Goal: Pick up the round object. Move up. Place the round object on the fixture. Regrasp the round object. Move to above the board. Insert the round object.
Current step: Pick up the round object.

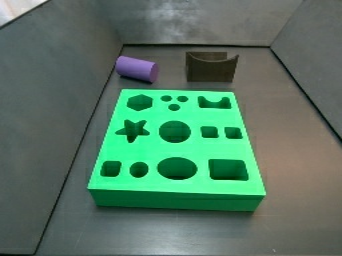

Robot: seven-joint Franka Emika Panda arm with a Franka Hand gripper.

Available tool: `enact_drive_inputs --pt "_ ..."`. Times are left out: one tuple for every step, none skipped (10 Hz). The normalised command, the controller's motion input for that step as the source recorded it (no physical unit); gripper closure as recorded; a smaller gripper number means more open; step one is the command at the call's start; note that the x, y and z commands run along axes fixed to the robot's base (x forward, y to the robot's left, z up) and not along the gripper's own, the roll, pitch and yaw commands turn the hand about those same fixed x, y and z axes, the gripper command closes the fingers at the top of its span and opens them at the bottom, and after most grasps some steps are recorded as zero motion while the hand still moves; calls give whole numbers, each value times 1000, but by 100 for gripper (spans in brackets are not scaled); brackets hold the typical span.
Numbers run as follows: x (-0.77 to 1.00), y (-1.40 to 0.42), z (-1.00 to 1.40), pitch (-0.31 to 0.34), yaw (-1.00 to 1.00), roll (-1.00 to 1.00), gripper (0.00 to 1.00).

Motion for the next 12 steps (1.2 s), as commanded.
enact_drive_inputs --pt "0 -309 -97 -19 86 43 0" --pt "-397 -483 -280 -117 546 7 0" --pt "-86 -271 -360 -4 909 29 0" --pt "-6 -143 -511 0 1000 57 0" --pt "0 -60 -591 -13 1000 30 0" --pt "0 -37 -691 0 1000 21 0" --pt "0 0 -743 30 1000 0 0" --pt "0 -37 -774 40 1000 19 0" --pt "0 -49 -791 44 1000 27 0" --pt "0 -54 -803 44 1000 37 0" --pt "0 -60 -800 40 1000 41 0" --pt "0 -183 -726 0 1000 81 0"
